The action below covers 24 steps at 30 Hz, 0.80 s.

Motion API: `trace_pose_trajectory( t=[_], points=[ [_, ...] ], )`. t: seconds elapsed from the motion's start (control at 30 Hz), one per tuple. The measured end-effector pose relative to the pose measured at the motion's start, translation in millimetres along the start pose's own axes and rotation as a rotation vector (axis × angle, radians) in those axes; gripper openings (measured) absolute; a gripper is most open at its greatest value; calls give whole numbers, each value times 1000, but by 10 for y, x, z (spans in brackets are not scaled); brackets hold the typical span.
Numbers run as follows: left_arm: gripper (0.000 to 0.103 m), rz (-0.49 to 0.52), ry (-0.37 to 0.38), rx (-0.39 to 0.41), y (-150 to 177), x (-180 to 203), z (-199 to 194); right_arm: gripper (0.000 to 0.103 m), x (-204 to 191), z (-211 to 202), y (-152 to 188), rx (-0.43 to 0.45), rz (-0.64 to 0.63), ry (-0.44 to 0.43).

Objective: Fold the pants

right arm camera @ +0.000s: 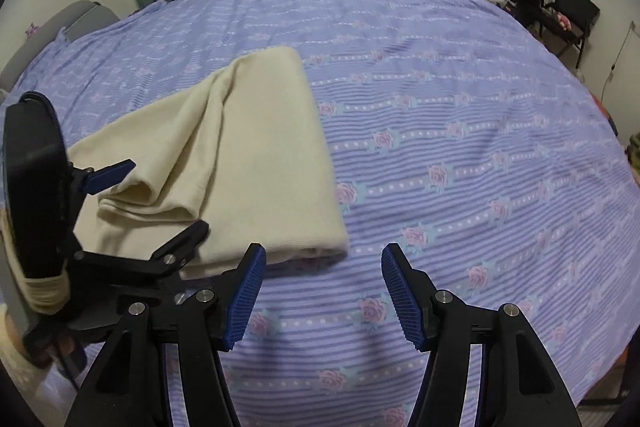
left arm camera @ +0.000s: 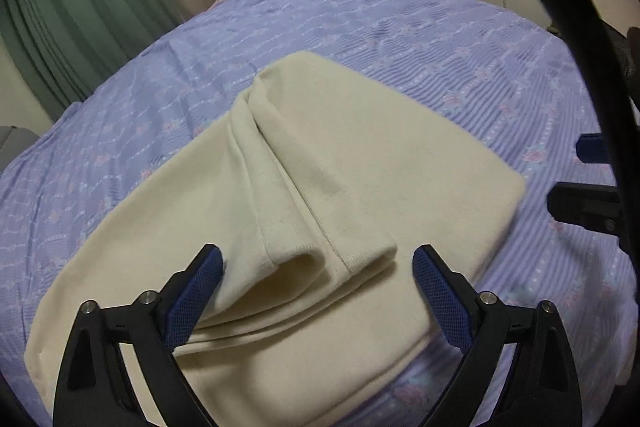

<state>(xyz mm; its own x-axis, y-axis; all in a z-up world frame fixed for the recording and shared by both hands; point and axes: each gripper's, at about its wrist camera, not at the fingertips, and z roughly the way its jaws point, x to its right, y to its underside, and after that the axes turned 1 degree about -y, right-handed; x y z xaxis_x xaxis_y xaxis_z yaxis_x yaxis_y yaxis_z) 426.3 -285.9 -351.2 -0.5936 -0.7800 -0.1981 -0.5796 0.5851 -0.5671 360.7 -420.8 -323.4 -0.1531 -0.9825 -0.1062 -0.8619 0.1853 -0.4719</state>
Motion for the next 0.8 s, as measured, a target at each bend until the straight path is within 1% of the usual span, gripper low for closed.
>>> trace_pose_trajectory(
  t=[0.03, 0.07, 0.1, 0.13, 0.2, 0.3, 0.33, 0.4, 0.47, 0.53, 0.57, 0.6, 0.7, 0.77, 0.8],
  points=[
    [66, -18, 6, -6, -12, -34, 18, 61, 4, 2, 0, 1, 1, -3],
    [56, -35, 25, -14, -7, -84, 36, 61, 12, -6, -7, 5, 5, -9],
    [42, -66, 51, -21, -10, -163, 41, 61, 11, -14, -16, 10, 9, -17],
    [29, -100, 58, -20, -16, -236, 23, 61, 1, -29, -27, 15, 12, -26],
    [19, -179, 57, -5, -48, -438, -88, 61, -26, -62, -64, 27, 17, -38],
    [19, -280, 17, 58, -116, -872, -334, 61, -108, -120, -152, 51, 29, -86],
    [19, -312, 4, 68, -134, -1028, -378, 61, -150, -135, -177, 62, 32, -103],
    [18, -393, 25, 66, -140, -1417, -367, 61, -282, -134, -244, 87, 27, -141],
    [18, -446, 32, 47, -121, -1729, -262, 61, -446, -88, -315, 97, 16, -172],
    [18, -476, 42, 19, -88, -1974, -89, 61, -629, -8, -386, 106, 8, -211],
    [18, -490, 49, 5, -79, -2037, -16, 61, -722, 42, -419, 104, 3, -229],
    [18, -504, 73, -16, -59, -2127, 90, 61, -790, 83, -438, 100, -3, -242],
    [19, -513, 113, -67, -30, -2318, 335, 61, -1063, 244, -499, 76, -35, -294],
    [19, -533, 123, -90, -8, -2446, 455, 61, -1244, 355, -498, 47, -68, -314],
    [2, -537, 56, -97, 6, -2498, 470, 61, -1307, 388, -490, 32, -78, -318]
  ],
)
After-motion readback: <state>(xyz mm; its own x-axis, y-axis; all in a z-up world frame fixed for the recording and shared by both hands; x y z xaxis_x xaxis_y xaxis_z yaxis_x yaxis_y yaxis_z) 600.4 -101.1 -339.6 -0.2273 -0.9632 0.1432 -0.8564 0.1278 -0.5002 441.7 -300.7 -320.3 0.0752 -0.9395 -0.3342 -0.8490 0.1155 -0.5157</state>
